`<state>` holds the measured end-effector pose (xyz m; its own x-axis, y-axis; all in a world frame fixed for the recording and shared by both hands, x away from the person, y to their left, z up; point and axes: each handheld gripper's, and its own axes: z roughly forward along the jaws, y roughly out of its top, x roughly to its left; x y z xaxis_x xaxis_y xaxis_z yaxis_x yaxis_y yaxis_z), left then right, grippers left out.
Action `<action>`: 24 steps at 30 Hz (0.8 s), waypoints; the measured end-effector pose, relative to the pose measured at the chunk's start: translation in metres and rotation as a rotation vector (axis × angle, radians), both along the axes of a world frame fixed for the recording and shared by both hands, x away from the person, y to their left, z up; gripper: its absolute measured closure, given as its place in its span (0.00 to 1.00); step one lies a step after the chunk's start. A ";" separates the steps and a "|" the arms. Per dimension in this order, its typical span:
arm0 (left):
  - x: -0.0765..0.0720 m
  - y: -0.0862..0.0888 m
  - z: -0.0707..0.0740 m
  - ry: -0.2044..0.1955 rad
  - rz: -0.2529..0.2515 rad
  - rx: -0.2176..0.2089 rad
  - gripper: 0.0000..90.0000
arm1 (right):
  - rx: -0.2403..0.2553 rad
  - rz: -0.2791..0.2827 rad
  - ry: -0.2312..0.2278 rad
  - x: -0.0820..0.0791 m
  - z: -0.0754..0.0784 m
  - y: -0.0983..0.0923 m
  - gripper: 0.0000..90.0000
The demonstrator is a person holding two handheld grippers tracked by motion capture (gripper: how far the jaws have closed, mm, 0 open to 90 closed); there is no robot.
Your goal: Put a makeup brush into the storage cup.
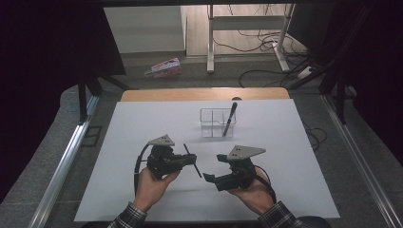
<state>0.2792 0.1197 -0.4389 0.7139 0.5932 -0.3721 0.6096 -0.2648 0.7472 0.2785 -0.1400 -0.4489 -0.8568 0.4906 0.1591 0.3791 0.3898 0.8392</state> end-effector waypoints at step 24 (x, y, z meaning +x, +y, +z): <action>-0.008 -0.026 0.011 -0.065 -0.057 0.149 0.95 | 0.078 0.023 -0.034 0.007 0.036 0.001 0.51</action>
<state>0.2709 0.0939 -0.4280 0.7676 0.5960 -0.2356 0.5423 -0.4082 0.7343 0.2860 -0.1392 -0.4130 -0.8731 0.4582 0.1664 0.3414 0.3310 0.8797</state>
